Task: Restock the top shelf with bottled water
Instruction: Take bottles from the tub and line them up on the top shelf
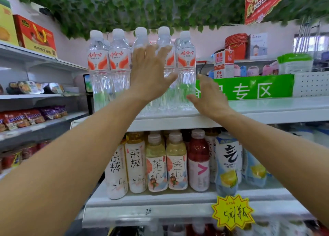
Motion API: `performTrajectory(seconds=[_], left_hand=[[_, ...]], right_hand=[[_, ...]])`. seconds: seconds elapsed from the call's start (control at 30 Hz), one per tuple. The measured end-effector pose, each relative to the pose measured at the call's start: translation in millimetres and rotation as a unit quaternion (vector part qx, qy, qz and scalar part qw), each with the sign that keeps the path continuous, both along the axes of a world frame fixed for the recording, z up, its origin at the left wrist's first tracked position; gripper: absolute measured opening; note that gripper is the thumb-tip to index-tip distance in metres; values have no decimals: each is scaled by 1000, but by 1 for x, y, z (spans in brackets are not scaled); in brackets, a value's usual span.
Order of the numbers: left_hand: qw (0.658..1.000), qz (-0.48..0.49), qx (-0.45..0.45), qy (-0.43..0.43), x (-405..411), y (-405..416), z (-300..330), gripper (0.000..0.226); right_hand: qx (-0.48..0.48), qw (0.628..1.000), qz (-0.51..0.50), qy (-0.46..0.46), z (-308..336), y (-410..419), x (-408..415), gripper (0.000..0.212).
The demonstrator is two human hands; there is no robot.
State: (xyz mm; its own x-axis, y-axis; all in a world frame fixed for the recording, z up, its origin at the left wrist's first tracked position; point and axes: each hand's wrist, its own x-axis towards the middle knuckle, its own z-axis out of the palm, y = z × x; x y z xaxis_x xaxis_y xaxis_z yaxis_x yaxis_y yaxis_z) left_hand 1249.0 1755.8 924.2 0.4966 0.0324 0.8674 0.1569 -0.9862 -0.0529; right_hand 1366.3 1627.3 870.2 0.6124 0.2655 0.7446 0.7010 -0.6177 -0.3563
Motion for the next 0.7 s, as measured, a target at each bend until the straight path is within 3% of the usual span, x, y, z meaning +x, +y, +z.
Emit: performTrajectory(seconds=[0.13, 0.27, 0.5, 0.7], left_hand=[[999, -47, -19, -18, -40, -7, -58, 53], [988, -83, -125, 19, -79, -11, -122, 33], [952, -70, -269, 127, -117, -8, -229, 17], [860, -22, -457, 226, -145, 3, -371, 9]], right_hand=[[-35, 992, -2, -122, -18, -30, -40, 45], [-38, 984, 53, -168, -55, -50, -78, 27], [-144, 977, 140, -69, -151, -36, -128, 27], [-278, 934, 209, 84, -272, -31, -131, 20]])
